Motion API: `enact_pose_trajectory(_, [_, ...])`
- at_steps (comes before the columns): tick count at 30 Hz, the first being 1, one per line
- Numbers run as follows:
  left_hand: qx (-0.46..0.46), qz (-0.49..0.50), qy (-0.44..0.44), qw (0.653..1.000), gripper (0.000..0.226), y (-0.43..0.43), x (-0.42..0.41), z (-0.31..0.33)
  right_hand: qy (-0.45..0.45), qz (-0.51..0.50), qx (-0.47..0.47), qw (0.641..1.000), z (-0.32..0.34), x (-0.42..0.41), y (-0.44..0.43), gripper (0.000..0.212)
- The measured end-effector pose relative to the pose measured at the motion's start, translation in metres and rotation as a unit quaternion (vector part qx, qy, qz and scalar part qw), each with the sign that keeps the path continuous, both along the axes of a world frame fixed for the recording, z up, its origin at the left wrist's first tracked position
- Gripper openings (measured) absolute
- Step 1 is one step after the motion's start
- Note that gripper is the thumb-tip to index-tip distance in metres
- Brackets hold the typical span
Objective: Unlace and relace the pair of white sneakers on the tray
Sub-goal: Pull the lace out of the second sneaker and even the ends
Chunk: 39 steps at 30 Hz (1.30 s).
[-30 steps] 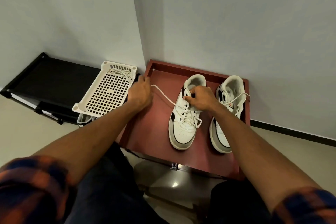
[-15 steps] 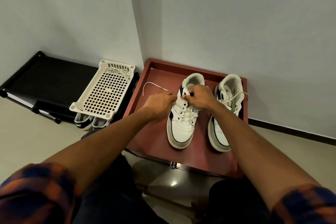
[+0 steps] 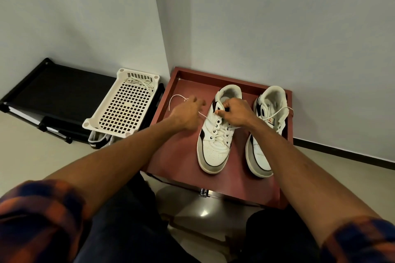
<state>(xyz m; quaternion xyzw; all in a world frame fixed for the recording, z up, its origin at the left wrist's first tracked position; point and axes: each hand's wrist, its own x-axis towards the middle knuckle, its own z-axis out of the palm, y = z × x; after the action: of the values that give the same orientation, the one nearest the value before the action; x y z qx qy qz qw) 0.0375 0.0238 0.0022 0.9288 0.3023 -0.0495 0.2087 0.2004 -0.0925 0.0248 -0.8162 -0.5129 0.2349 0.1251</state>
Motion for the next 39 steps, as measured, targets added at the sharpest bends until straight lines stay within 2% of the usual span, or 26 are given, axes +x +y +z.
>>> enact_pose_trajectory(3, [-0.012,-0.068,-0.007,0.998,0.044,-0.014,0.004,-0.005,0.009,0.0,0.005,1.0,-0.001,-0.001,0.0,0.025])
enact_pose_trajectory(8, [0.072,-0.097,0.005,0.993,0.028,-0.019,0.0,-0.012,0.015,-0.01,0.007,1.0,0.0,-0.002,-0.001,0.026])
enact_pose_trajectory(11, [0.088,-0.134,0.02,0.987,0.033,-0.023,-0.001,-0.012,0.012,-0.013,0.004,1.0,0.0,-0.001,-0.001,0.034])
enact_pose_trajectory(19, [0.235,-0.237,0.057,0.941,0.044,-0.027,0.001,-0.012,0.014,-0.014,-0.005,1.0,0.004,-0.003,-0.001,0.028])
enact_pose_trajectory(21, [0.259,-0.243,0.05,0.934,0.041,-0.026,0.002,-0.009,0.021,-0.016,-0.01,1.0,0.005,-0.002,-0.001,0.029])
enact_pose_trajectory(27, [0.264,-0.222,0.049,0.937,0.031,-0.005,0.001,-0.005,0.056,-0.015,-0.034,0.998,0.009,-0.001,0.0,0.025])
enact_pose_trajectory(31, [0.248,-0.204,0.049,0.946,0.03,-0.004,0.002,-0.006,0.042,-0.009,-0.034,0.999,0.008,-0.001,0.001,0.026])
enact_pose_trajectory(36, [0.185,-0.136,0.029,0.973,0.029,-0.014,-0.001,-0.016,0.019,-0.011,0.004,1.0,-0.002,0.002,-0.004,0.032])
enact_pose_trajectory(39, [0.096,-0.03,-0.042,0.994,0.018,-0.014,-0.006,-0.017,-0.011,0.019,0.065,0.998,-0.006,0.0,-0.011,0.035])
